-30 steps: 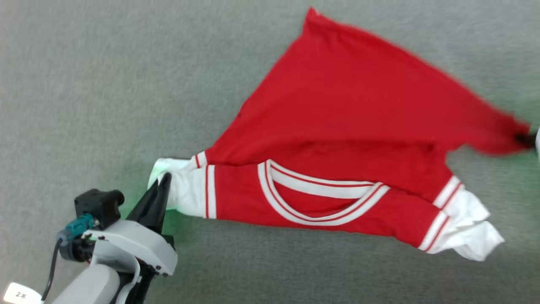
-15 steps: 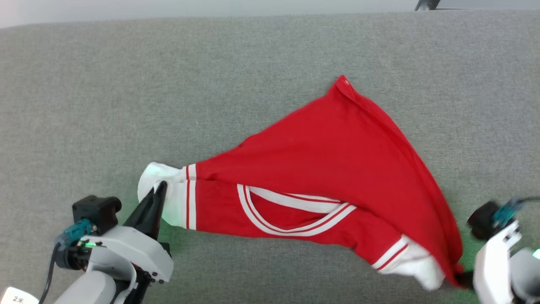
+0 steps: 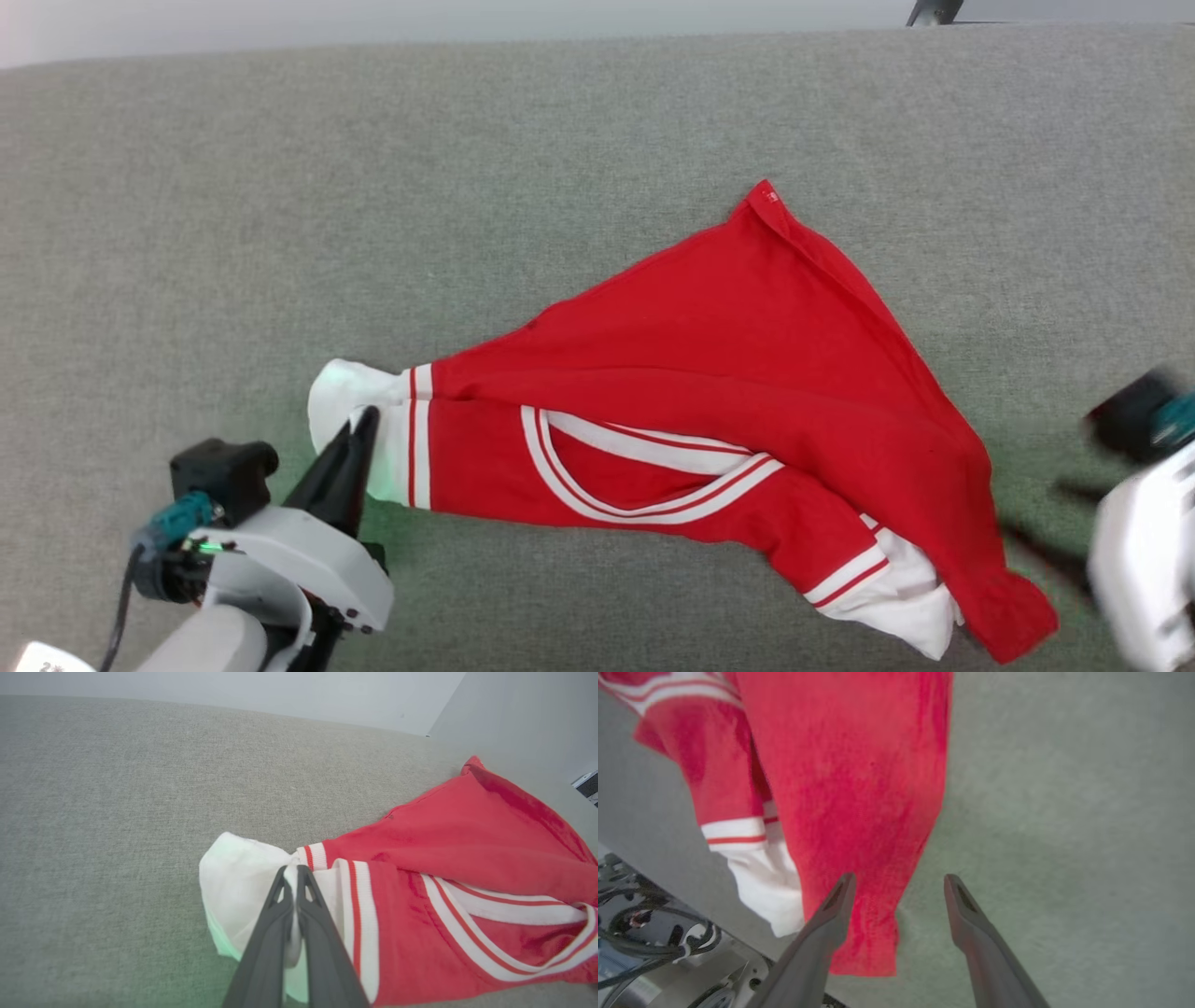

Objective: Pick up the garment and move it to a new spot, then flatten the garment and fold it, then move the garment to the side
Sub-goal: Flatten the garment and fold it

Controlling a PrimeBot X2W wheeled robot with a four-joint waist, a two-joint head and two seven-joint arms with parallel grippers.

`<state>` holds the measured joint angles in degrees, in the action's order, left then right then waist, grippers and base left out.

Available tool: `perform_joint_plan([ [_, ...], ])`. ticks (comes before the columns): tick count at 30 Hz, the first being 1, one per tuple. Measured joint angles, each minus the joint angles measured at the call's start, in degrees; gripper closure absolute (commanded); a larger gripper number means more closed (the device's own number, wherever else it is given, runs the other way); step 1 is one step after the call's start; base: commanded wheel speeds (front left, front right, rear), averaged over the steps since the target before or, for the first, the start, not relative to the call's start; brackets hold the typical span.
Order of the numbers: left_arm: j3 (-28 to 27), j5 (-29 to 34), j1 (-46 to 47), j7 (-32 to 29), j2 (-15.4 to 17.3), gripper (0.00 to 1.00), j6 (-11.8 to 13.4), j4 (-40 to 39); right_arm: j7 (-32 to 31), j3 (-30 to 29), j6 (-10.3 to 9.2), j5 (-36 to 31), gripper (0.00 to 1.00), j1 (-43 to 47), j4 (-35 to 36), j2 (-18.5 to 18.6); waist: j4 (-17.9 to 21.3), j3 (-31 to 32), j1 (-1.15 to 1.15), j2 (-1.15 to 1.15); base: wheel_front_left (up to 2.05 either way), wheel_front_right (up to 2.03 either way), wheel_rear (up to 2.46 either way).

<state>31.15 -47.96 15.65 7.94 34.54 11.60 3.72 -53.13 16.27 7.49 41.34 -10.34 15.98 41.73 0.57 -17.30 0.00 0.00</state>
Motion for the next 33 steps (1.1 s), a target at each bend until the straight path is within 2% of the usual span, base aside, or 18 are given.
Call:
perform_joint_plan([
  [4, 0.1, 0.0, -0.4, 0.8, -0.4, 1.0, 0.0, -0.9, -1.4, -6.4, -0.01, -0.3, 0.0, -3.6, 4.8, 0.7, -0.8, -0.4, 0.0, 0.0, 0.0, 0.0, 0.0],
  [8, 0.3, 0.0, 0.1, 1.2, -1.3, 1.0, 0.1, -1.4, -0.2, -7.2, 0.0, -3.9, 0.0, -12.4, 5.3, 1.4, -2.0, -1.4, 0.0, 0.0, 0.0, 0.0, 0.0],
  [12, 0.8, 0.1, 1.6, 1.3, -2.2, 1.0, -0.4, -1.3, 1.6, -1.3, 0.0, -5.9, 0.0, -22.1, -0.4, -0.3, -3.5, -3.0, 0.0, 0.0, 0.0, 0.0, 0.0],
  [20, 1.7, 0.4, 5.2, 2.2, -4.6, 1.0, -2.0, 0.8, 4.7, 12.7, 0.0, -6.7, 0.0, -38.5, -18.3, -4.6, -7.5, -6.6, 0.0, 0.0, 0.0, 0.0, 0.0],
  [24, 2.5, 0.6, 7.0, 2.8, -6.5, 1.0, -3.1, 2.4, 6.3, 19.0, 0.0, -6.5, 0.0, -44.1, -26.5, -5.6, -9.4, -8.5, 0.0, 0.0, 0.0, 0.0, 0.0],
  [32, 4.1, 1.1, 9.6, 3.7, -9.4, 1.0, -5.1, 6.2, 9.1, 27.5, 0.0, -3.0, 0.0, -48.2, -34.0, -3.9, -14.0, -10.8, 0.0, 0.0, 0.0, 0.0, 0.0],
  [33, 4.1, 1.1, 9.7, 3.8, -9.6, 1.0, -5.2, 6.5, 9.4, 28.2, 0.0, -2.5, 0.46, -48.7, -34.4, -3.7, -14.3, -11.0, 0.0, 0.0, 0.0, 0.0, 0.0],
])
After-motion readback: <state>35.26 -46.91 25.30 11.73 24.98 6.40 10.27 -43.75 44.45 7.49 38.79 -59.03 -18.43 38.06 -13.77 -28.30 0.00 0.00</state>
